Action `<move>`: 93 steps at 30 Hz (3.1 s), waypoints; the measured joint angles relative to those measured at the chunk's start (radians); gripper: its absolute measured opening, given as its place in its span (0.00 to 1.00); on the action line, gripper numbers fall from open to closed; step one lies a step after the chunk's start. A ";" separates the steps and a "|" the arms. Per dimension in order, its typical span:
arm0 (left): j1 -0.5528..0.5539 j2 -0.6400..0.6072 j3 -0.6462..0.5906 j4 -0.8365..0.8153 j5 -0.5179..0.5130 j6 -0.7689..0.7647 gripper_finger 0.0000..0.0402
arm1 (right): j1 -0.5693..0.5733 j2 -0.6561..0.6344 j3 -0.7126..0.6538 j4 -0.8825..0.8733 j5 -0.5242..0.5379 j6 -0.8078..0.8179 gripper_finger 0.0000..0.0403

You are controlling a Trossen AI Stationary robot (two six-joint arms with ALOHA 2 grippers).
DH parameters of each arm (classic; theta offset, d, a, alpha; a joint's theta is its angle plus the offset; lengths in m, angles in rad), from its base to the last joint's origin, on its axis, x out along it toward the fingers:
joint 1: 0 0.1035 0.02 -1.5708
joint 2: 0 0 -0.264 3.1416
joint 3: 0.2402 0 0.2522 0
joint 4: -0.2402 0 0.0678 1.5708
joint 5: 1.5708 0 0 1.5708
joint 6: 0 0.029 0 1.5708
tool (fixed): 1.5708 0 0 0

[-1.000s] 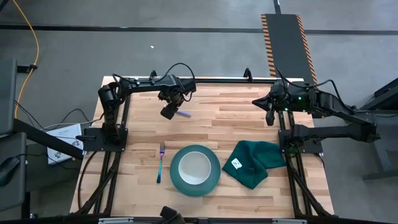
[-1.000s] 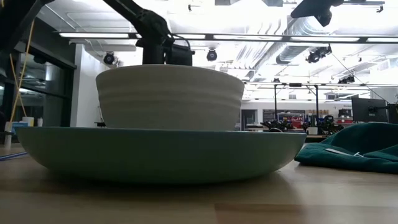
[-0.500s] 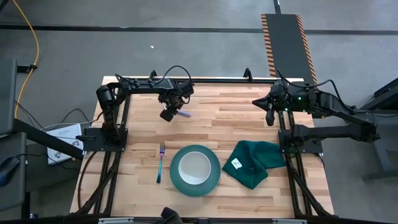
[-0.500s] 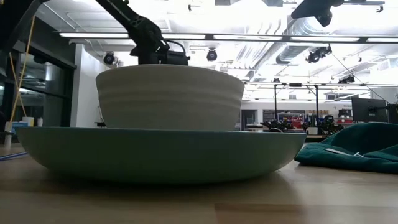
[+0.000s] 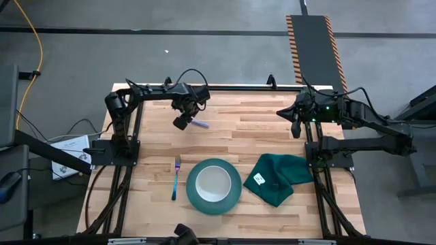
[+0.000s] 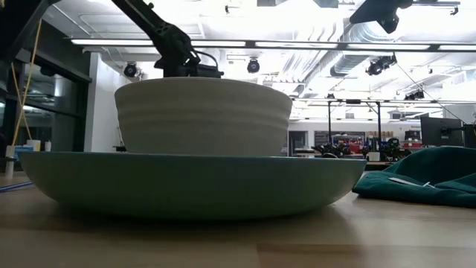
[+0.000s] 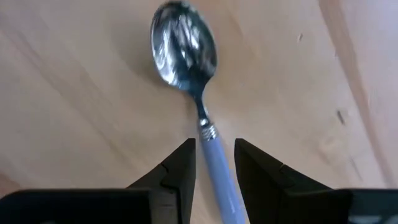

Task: Set table place
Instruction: Place the purple fork inside the white bowl

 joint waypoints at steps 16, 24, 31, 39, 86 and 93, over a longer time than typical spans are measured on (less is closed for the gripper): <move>0.013 0.001 -0.020 0.017 0.015 -0.006 0.25 | 0.000 0.002 0.000 0.001 0.021 0.001 0.00; 0.012 0.002 -0.065 0.060 0.059 -0.019 0.25 | 0.000 0.002 0.000 0.003 0.030 -0.001 0.00; 0.012 0.002 -0.066 0.044 0.039 -0.019 0.25 | 0.000 0.015 0.000 0.003 0.030 -0.001 0.00; 0.012 0.002 -0.066 0.061 0.024 -0.019 0.25 | 0.000 0.015 0.000 0.004 0.030 0.000 0.00; 0.012 0.001 -0.114 0.172 0.080 -0.052 0.25 | 0.000 0.022 0.000 0.004 0.030 0.019 0.00; 0.012 0.001 -0.114 0.142 0.105 -0.026 0.25 | 0.000 0.022 0.000 0.005 0.040 0.017 0.00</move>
